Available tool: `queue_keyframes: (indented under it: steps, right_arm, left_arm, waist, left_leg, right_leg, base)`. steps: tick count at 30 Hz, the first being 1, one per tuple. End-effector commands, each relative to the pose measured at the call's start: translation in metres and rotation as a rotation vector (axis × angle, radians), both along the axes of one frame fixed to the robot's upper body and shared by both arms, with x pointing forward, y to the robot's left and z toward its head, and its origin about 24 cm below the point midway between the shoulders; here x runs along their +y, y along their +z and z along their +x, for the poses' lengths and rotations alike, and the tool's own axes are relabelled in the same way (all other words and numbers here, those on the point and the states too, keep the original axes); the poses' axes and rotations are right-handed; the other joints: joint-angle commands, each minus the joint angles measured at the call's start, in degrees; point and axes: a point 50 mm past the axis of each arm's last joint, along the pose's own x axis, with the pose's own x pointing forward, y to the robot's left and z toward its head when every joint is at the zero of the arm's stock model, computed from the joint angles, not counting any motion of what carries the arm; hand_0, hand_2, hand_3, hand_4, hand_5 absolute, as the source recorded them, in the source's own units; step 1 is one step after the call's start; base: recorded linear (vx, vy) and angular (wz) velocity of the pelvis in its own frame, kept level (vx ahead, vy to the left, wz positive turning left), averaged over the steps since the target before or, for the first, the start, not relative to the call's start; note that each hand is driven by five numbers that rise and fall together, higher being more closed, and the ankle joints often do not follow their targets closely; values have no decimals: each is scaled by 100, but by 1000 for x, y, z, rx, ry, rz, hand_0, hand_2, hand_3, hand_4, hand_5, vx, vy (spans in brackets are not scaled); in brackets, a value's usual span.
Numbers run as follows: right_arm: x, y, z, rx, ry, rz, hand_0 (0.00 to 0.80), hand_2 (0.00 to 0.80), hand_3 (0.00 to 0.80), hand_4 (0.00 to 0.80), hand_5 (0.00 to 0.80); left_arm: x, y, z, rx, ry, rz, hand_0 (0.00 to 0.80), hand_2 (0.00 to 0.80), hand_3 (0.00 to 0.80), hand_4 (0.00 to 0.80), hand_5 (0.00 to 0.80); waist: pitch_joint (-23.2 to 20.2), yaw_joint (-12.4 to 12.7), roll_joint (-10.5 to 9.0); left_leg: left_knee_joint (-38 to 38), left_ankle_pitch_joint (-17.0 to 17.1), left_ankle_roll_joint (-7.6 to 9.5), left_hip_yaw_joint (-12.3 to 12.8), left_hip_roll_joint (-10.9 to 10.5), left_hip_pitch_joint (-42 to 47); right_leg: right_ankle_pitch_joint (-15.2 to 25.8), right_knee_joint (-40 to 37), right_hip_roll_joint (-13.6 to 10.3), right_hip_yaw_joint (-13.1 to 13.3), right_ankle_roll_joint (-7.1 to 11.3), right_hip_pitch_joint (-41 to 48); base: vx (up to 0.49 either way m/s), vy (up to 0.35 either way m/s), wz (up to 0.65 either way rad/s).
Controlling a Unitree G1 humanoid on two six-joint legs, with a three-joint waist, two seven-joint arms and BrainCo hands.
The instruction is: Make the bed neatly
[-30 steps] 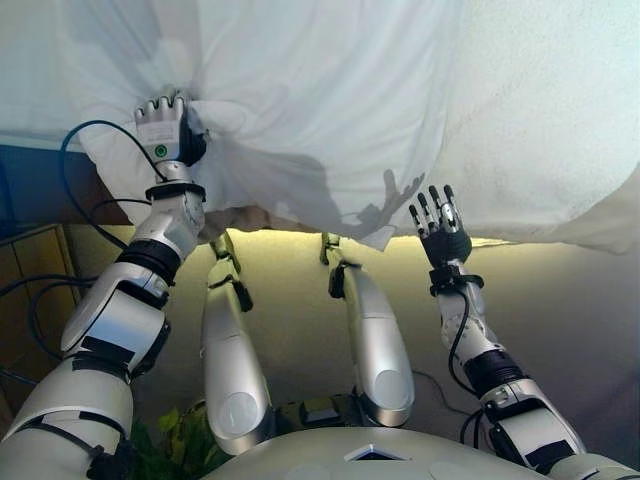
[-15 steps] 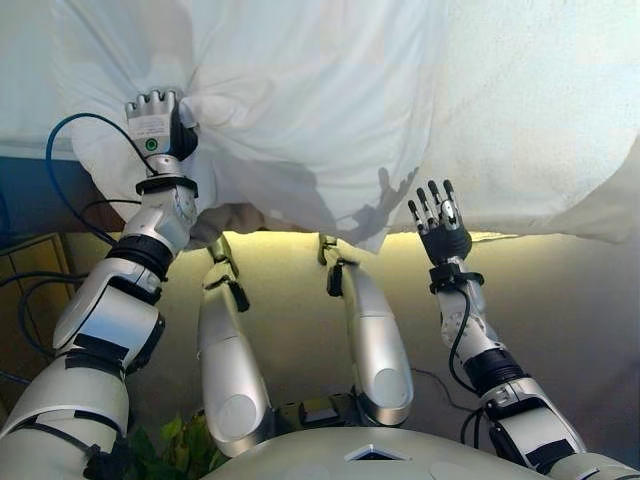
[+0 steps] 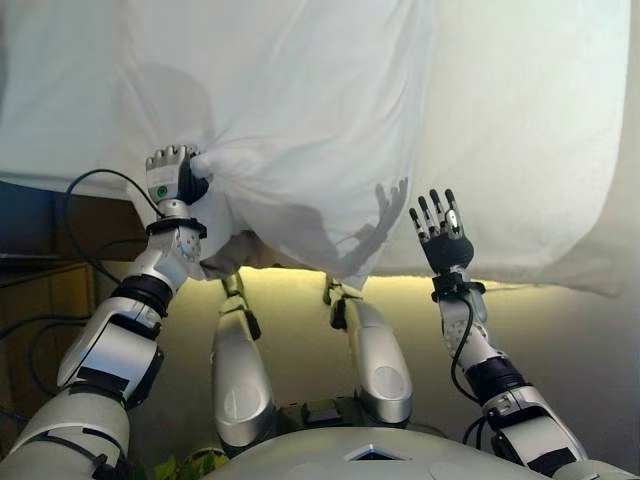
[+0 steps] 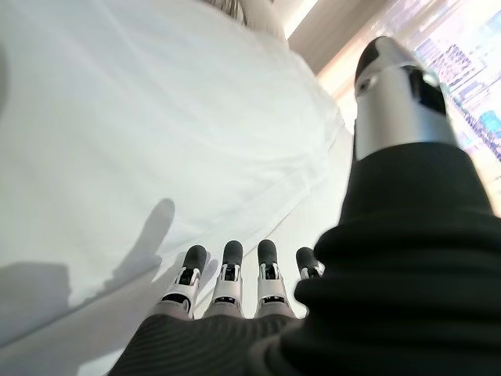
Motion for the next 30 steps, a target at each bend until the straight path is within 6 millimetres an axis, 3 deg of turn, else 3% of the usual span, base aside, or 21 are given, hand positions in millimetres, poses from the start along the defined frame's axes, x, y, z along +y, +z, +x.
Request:
queue_keyframes:
  steps: [1, 5, 12, 18, 30]
  right_arm:
    - [-19, -10, -21, 2, -63, -21, 0, 0, 0, 0, 0]
    - [-21, -16, -28, 40, -46, -60, 0, 0, 0, 0, 0]
    - [-35, -29, -43, 130, -53, -118, 0, 0, 0, 0, 0]
    - [-42, -43, -60, 209, -63, -121, 0, 0, 0, 0, 0]
    - [-63, -45, -70, 277, -81, -182, 0, 0, 0, 0, 0]
  left_arm:
    - [42, -38, -40, 100, 193, -52, 800, 800, 800, 800, 800]
    - [45, -58, -61, 162, 202, -40, 800, 800, 800, 800, 800]
    - [67, -69, -89, 254, 236, -24, 800, 800, 800, 800, 800]
    - [84, -80, -115, 365, 266, 55, 800, 800, 800, 800, 800]
    - [127, -72, -148, 502, 320, 204, 800, 800, 800, 800, 800]
  waist:
    - [-896, 272, 5]
    - [-1227, 330, 148]
    - [-1733, 414, 444]
    - [-2108, 478, 536]
    - [-2423, 581, 727]
  left_leg:
    - [-95, 127, 78, -88, -81, -93]
    - [-491, 188, 75, -63, -124, 372]
    - [-738, 178, 67, -132, -177, 943]
    - [-953, 163, 64, -107, -206, 1337]
    - [-1217, 180, 23, -228, -274, 1696]
  right_leg:
    - [351, -496, -603, 21, 652, 302]
    - [323, -747, -587, -55, 688, 715]
    - [208, -880, -638, -186, 725, 1275]
    - [180, -1014, -658, -269, 787, 1653]
    - [133, -1071, -727, -407, 828, 1990]
  base:
    - [119, 82, 11]
    - [132, 91, 6]
    - [164, 105, 7]
    - [145, 65, 4]
    - [81, 87, -1]
